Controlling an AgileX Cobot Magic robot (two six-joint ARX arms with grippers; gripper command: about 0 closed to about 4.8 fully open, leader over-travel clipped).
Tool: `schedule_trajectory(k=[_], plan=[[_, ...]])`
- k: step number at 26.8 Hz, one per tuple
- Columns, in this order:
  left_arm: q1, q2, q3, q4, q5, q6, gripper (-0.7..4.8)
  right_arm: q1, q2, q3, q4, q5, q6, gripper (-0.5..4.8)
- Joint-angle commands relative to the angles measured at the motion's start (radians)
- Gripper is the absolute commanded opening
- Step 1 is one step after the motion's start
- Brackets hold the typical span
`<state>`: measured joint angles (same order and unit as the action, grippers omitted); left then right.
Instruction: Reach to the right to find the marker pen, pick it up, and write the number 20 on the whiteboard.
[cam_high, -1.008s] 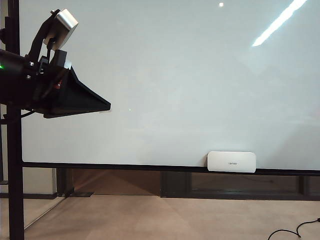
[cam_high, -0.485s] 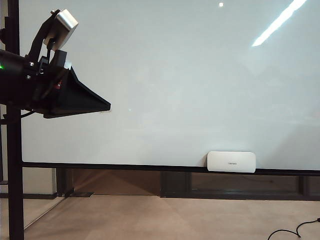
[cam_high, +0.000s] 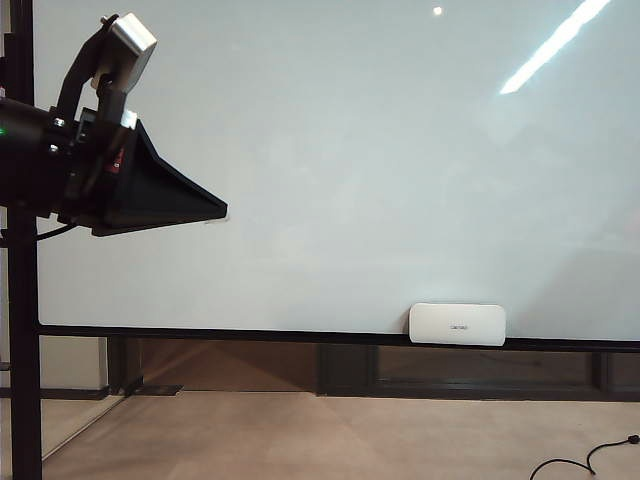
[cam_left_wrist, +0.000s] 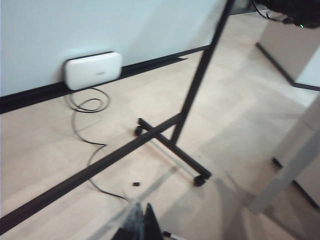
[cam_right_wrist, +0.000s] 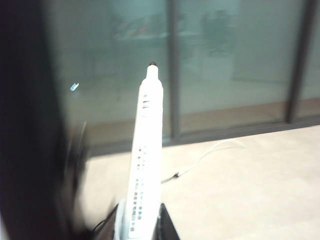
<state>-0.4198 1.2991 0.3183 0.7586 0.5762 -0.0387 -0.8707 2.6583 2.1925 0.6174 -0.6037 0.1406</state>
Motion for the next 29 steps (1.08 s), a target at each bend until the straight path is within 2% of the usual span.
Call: schedule_trajectory(k=[1, 4, 7, 15, 21, 25, 29], plan=[[0.0, -0.002, 0.004, 0.005, 0.061, -0.03, -0.05, 0.003, -0.097, 0.006, -0.156, 0.051, 0.016, -0.02], [-0.003, -0.004, 0.004, 0.006, 0.081, -0.049, -0.05, 0.003, -0.2, 0.006, -0.347, 0.113, -0.013, -0.02], [-0.003, -0.055, 0.006, 0.011, 0.082, -0.097, -0.05, 0.004, -0.335, 0.006, -0.598, 0.201, -0.113, -0.01], [-0.002, -0.295, 0.006, -0.043, 0.063, -0.112, -0.05, 0.015, -0.529, 0.006, -0.93, 0.274, -0.132, -0.01], [-0.002, -0.518, 0.007, -0.215, 0.028, -0.134, -0.05, 0.032, -0.684, 0.006, -1.114, 0.338, -0.14, -0.01], [-0.002, -0.657, 0.04, -0.378, -0.001, -0.137, -0.05, 0.06, -0.795, 0.007, -1.203, 0.339, -0.132, -0.01], [-0.002, -0.762, 0.101, -0.556, -0.04, -0.13, -0.05, 0.109, -0.889, 0.007, -1.301, 0.332, -0.072, -0.02]])
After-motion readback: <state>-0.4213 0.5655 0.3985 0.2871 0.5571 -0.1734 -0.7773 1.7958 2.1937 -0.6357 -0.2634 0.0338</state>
